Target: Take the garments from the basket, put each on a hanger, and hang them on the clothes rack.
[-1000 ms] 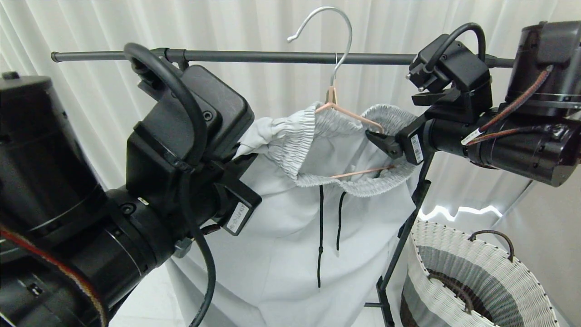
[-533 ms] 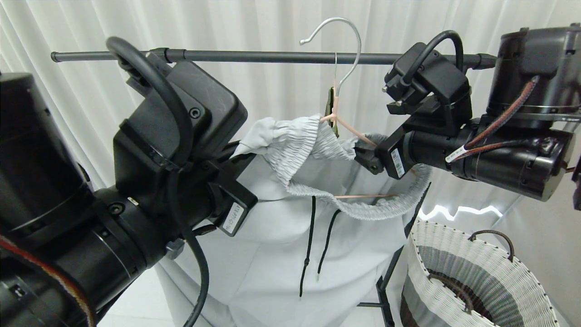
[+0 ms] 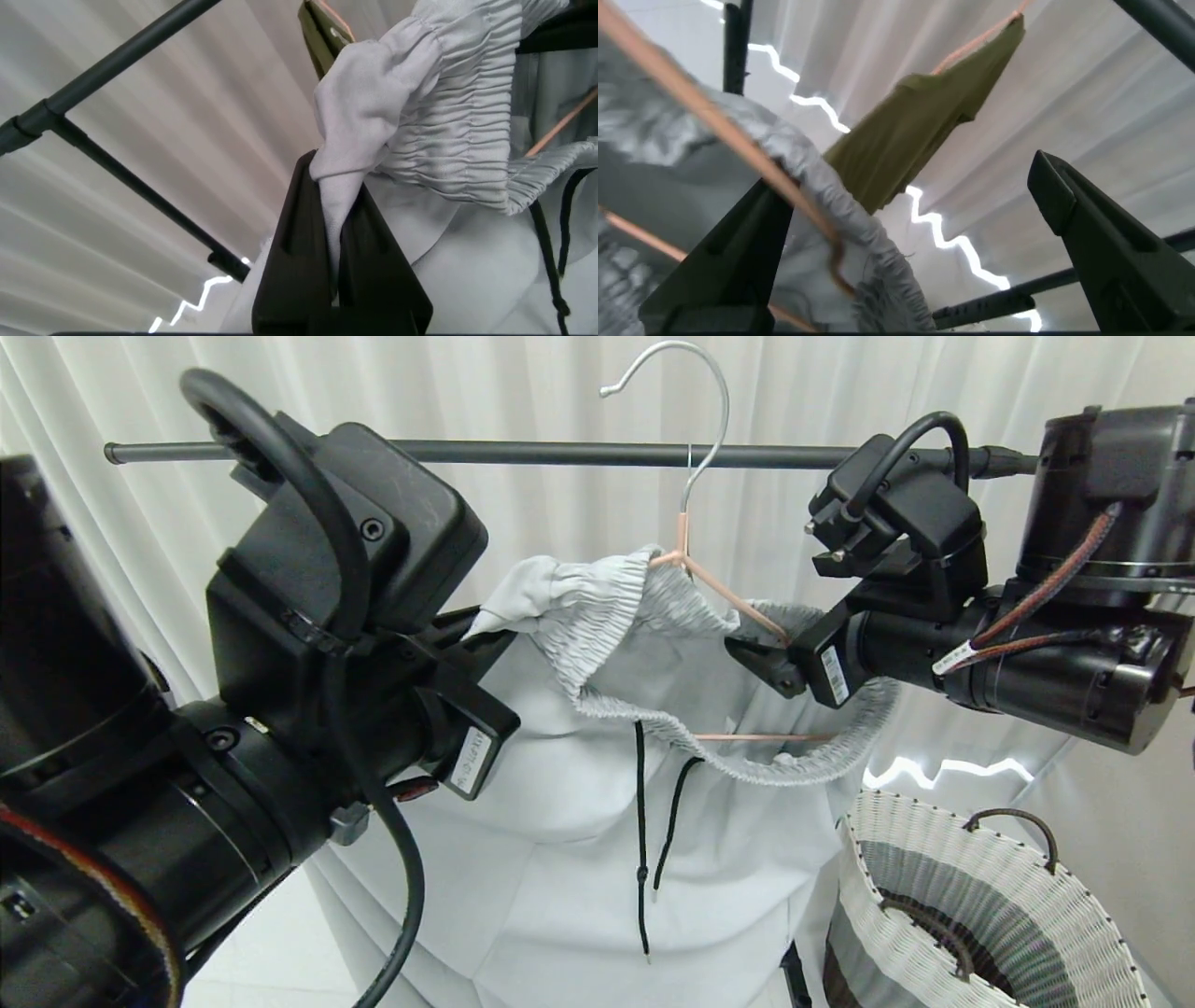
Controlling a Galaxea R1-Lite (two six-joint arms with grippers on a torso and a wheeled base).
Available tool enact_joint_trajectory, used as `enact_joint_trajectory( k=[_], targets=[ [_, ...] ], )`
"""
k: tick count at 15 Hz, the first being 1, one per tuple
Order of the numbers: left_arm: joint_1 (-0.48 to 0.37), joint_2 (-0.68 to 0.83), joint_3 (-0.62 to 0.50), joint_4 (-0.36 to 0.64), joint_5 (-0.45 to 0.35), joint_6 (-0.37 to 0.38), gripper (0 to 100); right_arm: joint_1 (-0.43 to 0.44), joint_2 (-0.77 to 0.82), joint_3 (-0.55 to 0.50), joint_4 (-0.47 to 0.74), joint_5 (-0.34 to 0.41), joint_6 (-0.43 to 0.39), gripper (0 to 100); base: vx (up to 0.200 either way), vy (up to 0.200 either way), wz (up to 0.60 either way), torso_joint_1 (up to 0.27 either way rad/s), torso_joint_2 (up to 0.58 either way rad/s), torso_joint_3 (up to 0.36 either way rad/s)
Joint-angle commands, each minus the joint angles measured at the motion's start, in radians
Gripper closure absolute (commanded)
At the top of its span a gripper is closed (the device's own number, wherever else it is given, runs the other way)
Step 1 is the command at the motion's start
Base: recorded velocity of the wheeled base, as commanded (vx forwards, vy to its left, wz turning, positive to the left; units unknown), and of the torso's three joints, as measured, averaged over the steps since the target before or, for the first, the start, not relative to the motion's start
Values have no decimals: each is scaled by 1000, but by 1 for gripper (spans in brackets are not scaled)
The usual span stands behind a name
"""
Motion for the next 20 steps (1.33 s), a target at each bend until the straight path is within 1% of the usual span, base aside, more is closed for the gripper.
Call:
enact_joint_trajectory(
  k=[1,12,14,15,17,18,20],
  targets=[
    [0,3,0,-6,0,2,100,-2,-6,0,1,-1,-2,100,0,0,0,0,0,0],
    [0,4,3,-6,0,4,100,3,-8,-4,-5,1,-2,100,0,0,0,0,0,0],
    [0,4,3,-7,0,2,100,18,-20,-3,-5,-1,-3,100,0,0,0,0,0,0],
    [0,4,3,-6,0,-1,0,23,-29,-1,-5,-2,-8,100,0,0,0,0,0,0],
    [3,3,4,-7,0,-2,0,26,-42,0,-5,-1,-39,100,0,0,0,0,0,0],
    [25,-3,6,-6,0,-2,0,26,-59,7,-5,1,-72,100,0,0,0,0,0,0],
    [26,-14,6,-7,-2,-16,0,23,-77,30,-7,-1,-88,100,0,0,0,0,0,0]
  ],
)
